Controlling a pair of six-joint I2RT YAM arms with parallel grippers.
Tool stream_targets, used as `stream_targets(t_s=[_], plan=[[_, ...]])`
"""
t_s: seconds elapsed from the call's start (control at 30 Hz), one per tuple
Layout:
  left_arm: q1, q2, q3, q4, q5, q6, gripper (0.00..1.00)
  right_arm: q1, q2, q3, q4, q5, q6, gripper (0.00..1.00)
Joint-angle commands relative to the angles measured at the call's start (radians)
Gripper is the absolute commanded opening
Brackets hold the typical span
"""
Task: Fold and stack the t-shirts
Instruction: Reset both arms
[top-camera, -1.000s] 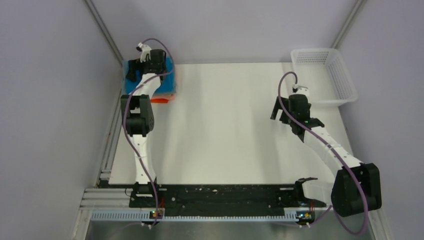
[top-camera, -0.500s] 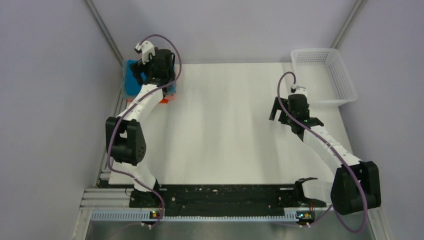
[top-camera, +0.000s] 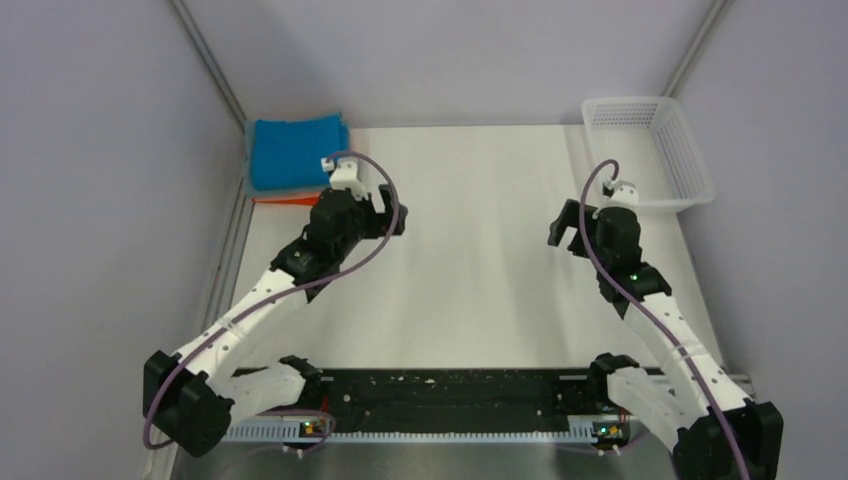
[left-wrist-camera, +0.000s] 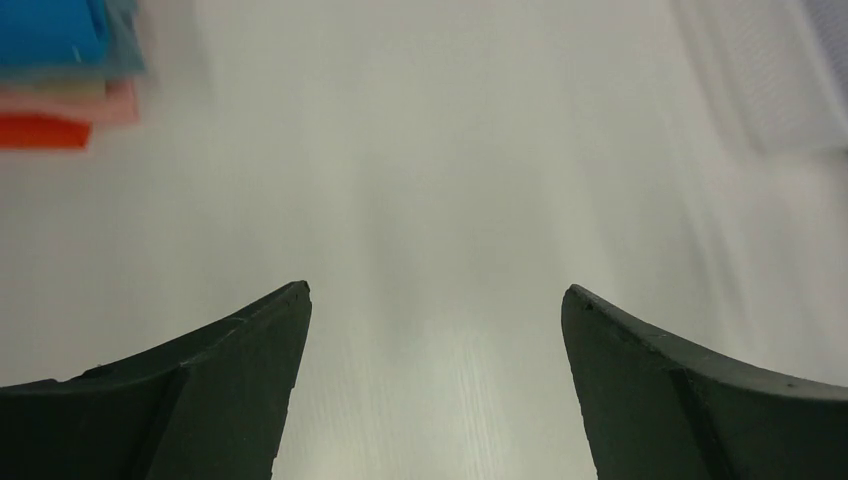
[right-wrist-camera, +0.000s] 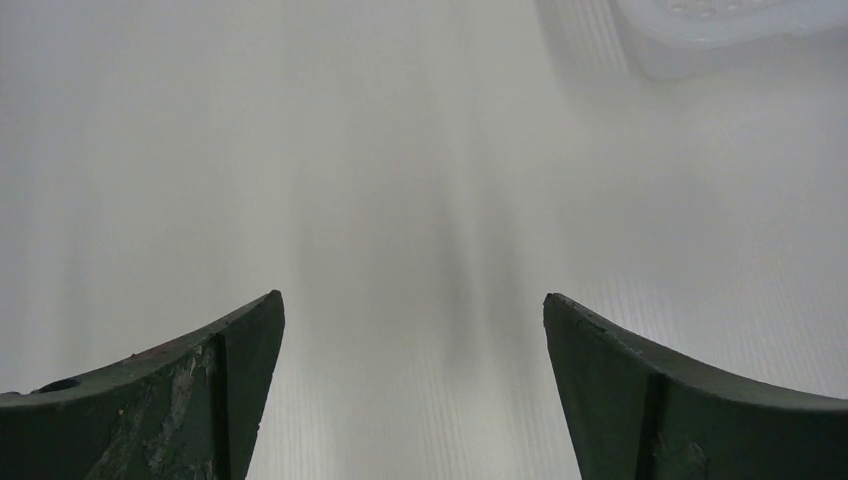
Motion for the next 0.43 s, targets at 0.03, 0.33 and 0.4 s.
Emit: stream_targets(t_s=[0.03,0.33,0.4], plan=[[-0.002,-0.077,-0.205,-0.187,0.056,-0.133,0.99,-0.002,-0.140,-0.066,0.043,0.006,0.000,0.99],[-0.002,-0.279,-0.356,-0.181,-0.101,-0.216,0.99,-0.002,-0.258,-0.148,0.120,-0.002,-0.016,0.99],[-0.001,-0.302,-0.350,-0.174,-0.098,-0.209,0.99,-0.003,-0.251,-0.141,0.110,0.004,-0.016,0.99]])
